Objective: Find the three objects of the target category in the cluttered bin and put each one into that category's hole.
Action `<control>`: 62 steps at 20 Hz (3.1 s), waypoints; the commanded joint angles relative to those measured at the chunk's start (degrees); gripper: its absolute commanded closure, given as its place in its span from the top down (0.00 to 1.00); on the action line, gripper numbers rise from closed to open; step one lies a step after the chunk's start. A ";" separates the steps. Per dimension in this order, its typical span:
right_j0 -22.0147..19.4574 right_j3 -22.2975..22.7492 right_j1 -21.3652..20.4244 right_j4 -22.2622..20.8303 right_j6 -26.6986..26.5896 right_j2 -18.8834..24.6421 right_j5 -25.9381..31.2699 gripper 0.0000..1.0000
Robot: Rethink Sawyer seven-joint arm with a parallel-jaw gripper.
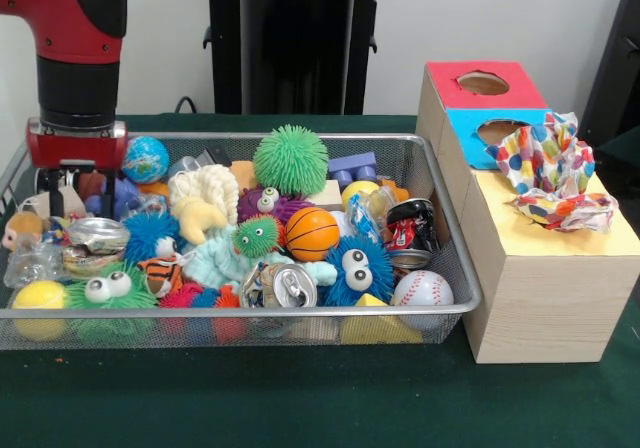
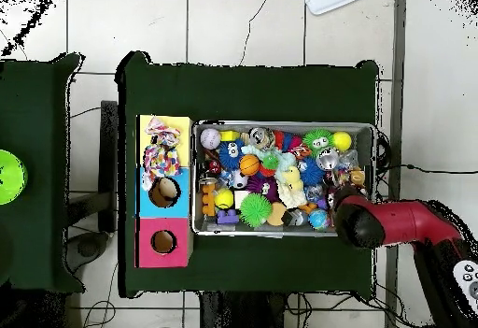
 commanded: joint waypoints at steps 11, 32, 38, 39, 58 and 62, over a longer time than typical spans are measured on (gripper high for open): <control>-3.90 -3.03 -2.47 0.78 -17.30 8.36 5.22 1.00; -1.91 -3.77 1.21 -0.93 -9.23 5.61 2.98 1.00; -2.33 -4.13 2.08 0.79 -9.11 5.85 4.39 1.00; -2.41 -4.18 2.30 1.10 -8.93 5.89 4.51 1.00; -0.58 -8.75 10.20 -4.42 -7.77 2.63 -0.43 1.00; -0.74 -9.06 10.13 -4.28 -9.59 3.15 -0.29 0.00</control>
